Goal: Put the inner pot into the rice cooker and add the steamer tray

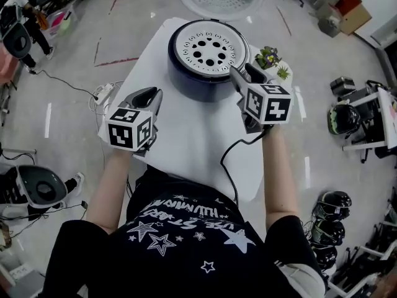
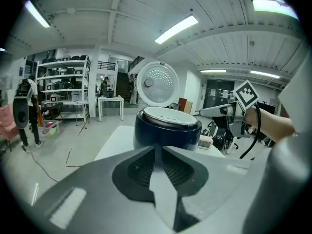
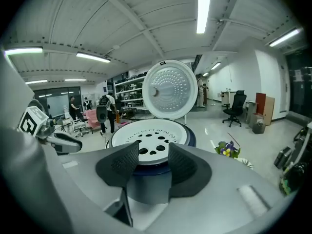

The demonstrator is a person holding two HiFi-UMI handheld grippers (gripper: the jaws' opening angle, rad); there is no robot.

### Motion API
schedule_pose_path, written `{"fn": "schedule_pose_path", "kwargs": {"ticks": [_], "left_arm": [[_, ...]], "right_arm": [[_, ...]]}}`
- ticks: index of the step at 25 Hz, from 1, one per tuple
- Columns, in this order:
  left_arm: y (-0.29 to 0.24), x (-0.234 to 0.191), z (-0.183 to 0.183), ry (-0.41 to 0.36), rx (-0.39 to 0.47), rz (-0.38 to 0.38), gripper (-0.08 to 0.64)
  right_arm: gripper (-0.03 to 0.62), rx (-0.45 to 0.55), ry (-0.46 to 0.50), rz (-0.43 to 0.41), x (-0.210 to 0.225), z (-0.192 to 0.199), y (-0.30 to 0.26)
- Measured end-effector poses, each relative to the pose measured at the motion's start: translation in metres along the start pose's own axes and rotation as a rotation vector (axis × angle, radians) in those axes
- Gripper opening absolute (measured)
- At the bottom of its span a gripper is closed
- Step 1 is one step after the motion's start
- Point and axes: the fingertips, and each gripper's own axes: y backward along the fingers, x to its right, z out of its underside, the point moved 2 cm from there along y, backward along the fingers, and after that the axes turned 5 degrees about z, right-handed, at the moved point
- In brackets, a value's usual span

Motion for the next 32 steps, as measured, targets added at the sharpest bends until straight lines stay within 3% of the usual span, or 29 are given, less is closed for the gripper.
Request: {"fn": "schedule_pose_path", "kwargs": {"ticks": [5, 10, 15, 18, 25, 32], "left_arm": [[0.011, 0.003, 0.025, 0.037, 0.004, -0.036, 0.008], [0.018, 0.015, 0.04, 0.045, -0.006, -0.031, 0.0], [0.029, 0.013, 0.059, 0.073, -0.018, -0.044, 0.0], [0.044, 0.013, 0.074, 0.058, -0.023, -0.068, 0.0], [0.105, 0.005, 0.111, 0.146, 0.004, -0.127, 0.0], [0.164, 0.018, 0.132, 0.102, 0.056, -0.177, 0.0]], "right_arm": [[0.145, 0.005, 0.015, -0.063, -0.024, 0.013, 0.005], [0.026, 0.028, 0.012, -0.096, -0.035, 0.019, 0.016], [0.026, 0.037, -0.013, -0.112, -0.049, 0.023, 0.02], [0.026, 0.044, 0.021, -0.104, -0.061, 0.03, 0.032], [0.028, 0.012, 0.049, -0.139, -0.11, 0.048, 0.052], [0.029, 0.005, 0.066, -0.185, -0.161, 0.069, 0.078]]}}
